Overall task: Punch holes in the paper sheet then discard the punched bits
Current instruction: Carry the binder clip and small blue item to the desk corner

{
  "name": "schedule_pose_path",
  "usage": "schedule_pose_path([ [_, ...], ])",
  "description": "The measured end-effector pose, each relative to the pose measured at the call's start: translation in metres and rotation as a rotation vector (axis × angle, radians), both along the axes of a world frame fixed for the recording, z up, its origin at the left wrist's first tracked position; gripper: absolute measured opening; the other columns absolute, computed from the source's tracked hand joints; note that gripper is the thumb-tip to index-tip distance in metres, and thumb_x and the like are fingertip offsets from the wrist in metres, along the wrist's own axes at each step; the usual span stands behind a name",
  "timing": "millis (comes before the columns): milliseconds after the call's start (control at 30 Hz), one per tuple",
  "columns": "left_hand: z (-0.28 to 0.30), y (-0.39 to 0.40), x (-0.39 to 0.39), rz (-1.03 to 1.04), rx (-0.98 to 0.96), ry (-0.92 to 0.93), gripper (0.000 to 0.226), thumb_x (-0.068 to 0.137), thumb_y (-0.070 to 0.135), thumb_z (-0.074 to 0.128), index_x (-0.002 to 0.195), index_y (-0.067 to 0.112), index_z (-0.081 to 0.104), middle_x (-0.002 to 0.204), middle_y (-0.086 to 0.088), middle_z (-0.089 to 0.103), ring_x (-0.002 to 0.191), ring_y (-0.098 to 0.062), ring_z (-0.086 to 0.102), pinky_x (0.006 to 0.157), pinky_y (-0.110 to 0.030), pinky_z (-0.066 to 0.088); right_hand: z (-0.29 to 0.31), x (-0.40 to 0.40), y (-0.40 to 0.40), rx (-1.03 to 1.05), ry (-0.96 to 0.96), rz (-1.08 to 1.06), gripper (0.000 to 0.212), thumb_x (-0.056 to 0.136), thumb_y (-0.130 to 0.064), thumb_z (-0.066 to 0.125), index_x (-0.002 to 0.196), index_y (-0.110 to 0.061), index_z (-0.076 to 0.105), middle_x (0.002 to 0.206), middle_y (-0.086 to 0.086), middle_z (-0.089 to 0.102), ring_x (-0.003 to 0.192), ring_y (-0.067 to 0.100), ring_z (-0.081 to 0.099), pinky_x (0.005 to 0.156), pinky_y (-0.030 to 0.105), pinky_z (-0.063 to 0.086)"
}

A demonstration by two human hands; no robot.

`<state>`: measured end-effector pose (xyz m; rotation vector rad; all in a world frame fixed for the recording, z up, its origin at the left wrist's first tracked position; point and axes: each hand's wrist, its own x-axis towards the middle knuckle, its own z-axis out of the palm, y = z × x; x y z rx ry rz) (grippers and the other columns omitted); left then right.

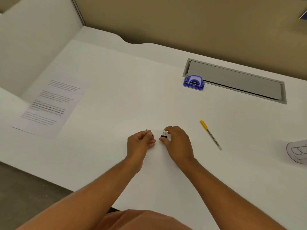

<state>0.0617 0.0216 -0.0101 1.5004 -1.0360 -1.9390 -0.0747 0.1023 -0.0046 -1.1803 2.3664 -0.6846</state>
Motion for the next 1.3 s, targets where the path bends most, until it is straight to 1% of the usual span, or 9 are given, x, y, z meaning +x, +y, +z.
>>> schedule_pose_path([
  [233, -0.004, -0.005, 0.003, 0.011, 0.102, -0.002, 0.018, 0.103, 0.015, 0.071, 0.105, 0.000, 0.080, 0.108, -0.014, 0.080, 0.096, -0.027, 0.082, 0.091, -0.036, 0.065, -0.006, 0.005, -0.019, 0.170, 0.104, 0.116, 0.021, 0.103, -0.022, 0.058, 0.114, -0.008, 0.069, 0.113, 0.005, 0.065, 0.104, 0.021, 0.063, 0.088, 0.036, 0.053],
  [467, -0.002, -0.010, -0.001, -0.092, 0.300, 0.167, 0.027, 0.106, 0.018, 0.063, 0.116, -0.004, 0.076, 0.116, -0.021, 0.080, 0.104, -0.029, 0.081, 0.092, -0.036, 0.065, 0.007, 0.013, -0.012, -0.201, -0.108, -0.070, 0.011, 0.088, -0.013, 0.077, 0.099, -0.014, 0.078, 0.100, -0.003, 0.074, 0.089, 0.005, 0.065, 0.083, 0.015, 0.051],
  [567, 0.002, -0.009, -0.005, -0.138, 0.352, 0.270, 0.037, 0.107, 0.033, 0.062, 0.120, 0.000, 0.076, 0.117, -0.017, 0.081, 0.108, -0.027, 0.080, 0.082, -0.030, 0.066, 0.009, 0.022, -0.008, -0.210, -0.142, -0.013, 0.013, 0.089, -0.011, 0.075, 0.101, -0.016, 0.077, 0.098, -0.004, 0.073, 0.091, 0.008, 0.067, 0.085, 0.022, 0.055],
  [667, 0.002, -0.010, -0.006, -0.182, 0.260, 0.260, 0.033, 0.104, 0.028, 0.069, 0.121, 0.001, 0.077, 0.119, -0.017, 0.080, 0.113, -0.029, 0.078, 0.089, -0.032, 0.066, 0.009, 0.023, -0.003, -0.204, -0.212, -0.004, 0.015, 0.090, -0.011, 0.075, 0.103, -0.018, 0.074, 0.096, -0.008, 0.074, 0.093, 0.008, 0.069, 0.087, 0.027, 0.058],
  [800, 0.005, -0.017, -0.002, -0.152, 0.254, 0.226, 0.024, 0.099, 0.012, 0.075, 0.115, -0.005, 0.076, 0.108, -0.017, 0.081, 0.104, -0.029, 0.081, 0.086, -0.029, 0.066, 0.010, 0.009, 0.006, -0.323, -0.395, -0.109, 0.025, 0.084, -0.011, 0.084, 0.100, -0.021, 0.067, 0.096, -0.012, 0.072, 0.090, 0.005, 0.072, 0.079, 0.019, 0.059],
  [900, 0.009, -0.022, 0.003, -0.139, 0.251, 0.175, 0.021, 0.096, 0.006, 0.078, 0.113, -0.007, 0.076, 0.103, -0.014, 0.081, 0.103, -0.029, 0.081, 0.083, -0.026, 0.066, 0.002, -0.010, 0.013, -0.293, -0.179, -0.252, 0.019, 0.087, -0.009, 0.081, 0.096, -0.020, 0.068, 0.095, -0.009, 0.069, 0.083, 0.009, 0.068, 0.078, 0.029, 0.059],
  [1000, 0.014, -0.031, 0.010, -0.180, 0.152, 0.100, 0.012, 0.095, 0.002, 0.077, 0.107, -0.003, 0.079, 0.105, -0.006, 0.081, 0.100, -0.027, 0.082, 0.081, -0.024, 0.066, -0.009, -0.025, 0.014, -0.159, -0.020, -0.297, 0.021, 0.093, -0.012, 0.075, 0.113, -0.017, 0.070, 0.111, -0.002, 0.068, 0.099, 0.016, 0.066, 0.093, 0.037, 0.057],
  [1100, 0.020, -0.045, 0.018, -0.232, 0.027, 0.028, 0.011, 0.096, 0.003, 0.077, 0.106, 0.000, 0.080, 0.106, -0.005, 0.080, 0.096, -0.025, 0.082, 0.081, -0.022, 0.065, -0.019, -0.029, 0.009, -0.024, -0.023, -0.253, 0.030, 0.095, -0.017, 0.074, 0.124, -0.013, 0.070, 0.123, 0.005, 0.066, 0.114, 0.022, 0.061, 0.102, 0.033, 0.050],
  [1300, 0.026, -0.097, 0.046, -0.302, -0.193, -0.075, 0.018, 0.094, 0.008, 0.081, 0.112, 0.004, 0.080, 0.096, -0.008, 0.081, 0.083, -0.024, 0.083, 0.078, -0.026, 0.066, -0.019, -0.008, -0.018, -0.042, -0.021, -0.305, 0.023, 0.095, -0.011, 0.072, 0.118, -0.012, 0.074, 0.113, 0.004, 0.072, 0.104, 0.021, 0.067, 0.089, 0.020, 0.050],
])
